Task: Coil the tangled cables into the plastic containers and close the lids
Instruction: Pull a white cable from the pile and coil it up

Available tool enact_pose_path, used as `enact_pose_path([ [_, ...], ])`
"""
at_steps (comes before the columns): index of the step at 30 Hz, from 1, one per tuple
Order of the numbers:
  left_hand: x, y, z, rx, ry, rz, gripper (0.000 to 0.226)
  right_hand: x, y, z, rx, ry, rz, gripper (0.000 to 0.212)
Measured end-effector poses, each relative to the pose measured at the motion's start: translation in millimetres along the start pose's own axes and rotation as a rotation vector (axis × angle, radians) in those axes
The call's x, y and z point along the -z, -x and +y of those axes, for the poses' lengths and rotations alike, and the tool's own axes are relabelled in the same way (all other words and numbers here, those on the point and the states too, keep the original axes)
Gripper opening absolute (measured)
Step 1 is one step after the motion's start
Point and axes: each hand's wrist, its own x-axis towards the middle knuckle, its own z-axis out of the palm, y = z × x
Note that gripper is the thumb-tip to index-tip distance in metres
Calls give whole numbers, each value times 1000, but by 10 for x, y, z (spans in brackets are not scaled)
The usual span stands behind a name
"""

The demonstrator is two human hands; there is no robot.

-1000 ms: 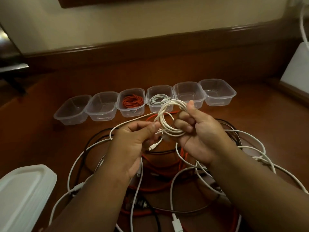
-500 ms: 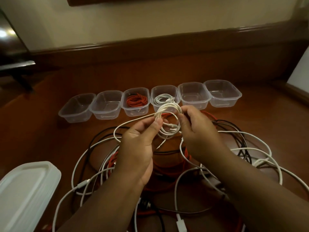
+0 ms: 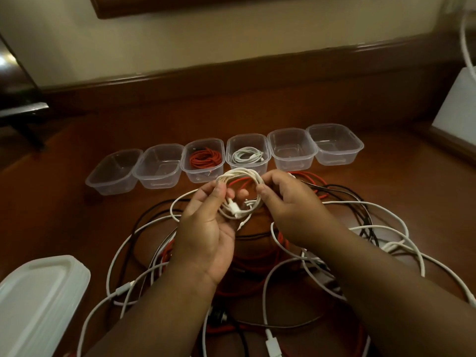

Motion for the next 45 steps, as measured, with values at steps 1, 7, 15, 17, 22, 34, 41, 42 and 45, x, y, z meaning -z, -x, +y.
enact_pose_path([
  [1, 4, 5, -16, -36, -121, 31, 11, -7, 6, 2, -2, -3, -9, 10],
  [7, 6, 130, 23, -353, -793, -136, 36, -10, 62, -93, -37, -137, -32, 15],
  [15, 76, 103, 300, -270, -945, -182, 52, -13, 89, -309, -29, 155, 6, 27],
  [17, 104, 116, 364, -302, -918, -161, 52, -12, 61, -361, -99, 155, -8, 27],
  [22, 232, 131, 454, -249, -823, -249, 47, 77, 46, -499, -246, -25, -80, 24],
  [34, 387, -678, 830, -311, -1075, 14, 7, -10, -450, -604, -150, 113, -143, 29],
  [41, 496, -1461, 851, -504, -1437, 150, 13, -296, -535, 95, -37, 669, -389, 48],
  [42, 490, -1535, 838, -527, -1485, 148, 14, -310, -529, 172, 21, 729, -417, 49],
  [45, 517, -1754, 776, -522, -1648, 124, 15, -317, -504, 333, 128, 804, -444, 50],
])
